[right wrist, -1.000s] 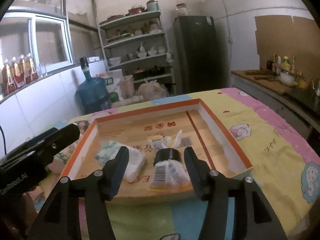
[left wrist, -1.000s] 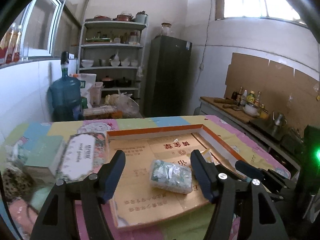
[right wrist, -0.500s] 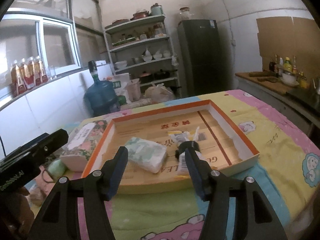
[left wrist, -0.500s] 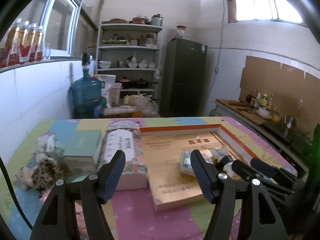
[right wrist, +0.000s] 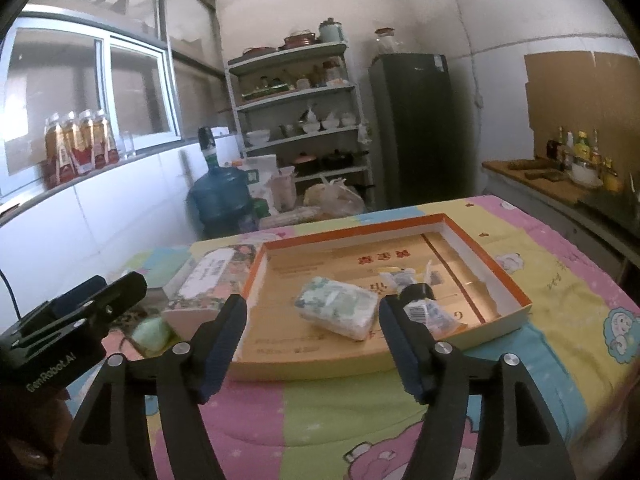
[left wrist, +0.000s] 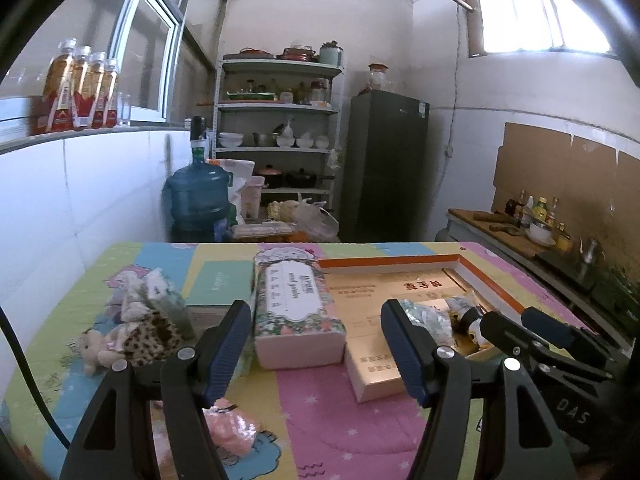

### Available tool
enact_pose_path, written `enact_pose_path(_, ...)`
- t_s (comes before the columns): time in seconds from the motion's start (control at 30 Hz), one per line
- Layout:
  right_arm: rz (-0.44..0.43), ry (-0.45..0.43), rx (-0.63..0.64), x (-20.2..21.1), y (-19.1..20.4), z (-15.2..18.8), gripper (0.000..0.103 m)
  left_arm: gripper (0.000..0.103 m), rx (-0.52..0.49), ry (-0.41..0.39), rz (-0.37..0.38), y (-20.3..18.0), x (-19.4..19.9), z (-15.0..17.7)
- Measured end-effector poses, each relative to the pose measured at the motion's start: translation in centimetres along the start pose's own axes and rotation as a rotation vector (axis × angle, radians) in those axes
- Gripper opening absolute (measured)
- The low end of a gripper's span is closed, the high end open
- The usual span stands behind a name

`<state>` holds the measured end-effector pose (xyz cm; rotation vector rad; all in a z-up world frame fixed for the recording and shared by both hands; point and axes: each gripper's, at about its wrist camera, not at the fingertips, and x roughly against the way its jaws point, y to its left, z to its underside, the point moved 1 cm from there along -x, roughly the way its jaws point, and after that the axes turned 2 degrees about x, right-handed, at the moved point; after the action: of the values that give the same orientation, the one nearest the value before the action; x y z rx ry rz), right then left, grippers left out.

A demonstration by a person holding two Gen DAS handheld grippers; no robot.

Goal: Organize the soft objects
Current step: 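Move both tools back toward the remaining soft items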

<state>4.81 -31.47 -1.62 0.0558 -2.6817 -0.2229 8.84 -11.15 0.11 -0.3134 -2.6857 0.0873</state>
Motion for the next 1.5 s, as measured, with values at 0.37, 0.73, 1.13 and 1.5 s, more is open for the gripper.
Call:
enact_pose_path(0.37, -0.038, -0.004, 0.046, 1.2, 4.0, 0.2, 0.074, 0.067, 0.022, -0.024, -0.035, 3.1, 2.5, 0.5)
enact_pose_path(0.73, -0.092, 0.011, 0.089, 1.3, 8.2, 1.1, 0.074, 0.067, 0.069, -0.046, -0.099, 8.7, 4.7, 1.4)
enact_pose_path(1.13, -0.161, 0.071, 0.129, -1.0, 11.9, 2.6, 0.074, 0.067, 0.091, -0.058, -0.149, 14.7, 6.0, 3.3)
enact_pose_path(1.5, -0.24, 0.155, 0.157, -4.6, 14.5, 4.5, 0.074, 0.067, 0.093, 0.012, -0.054, 15.9, 4.5, 6.1)
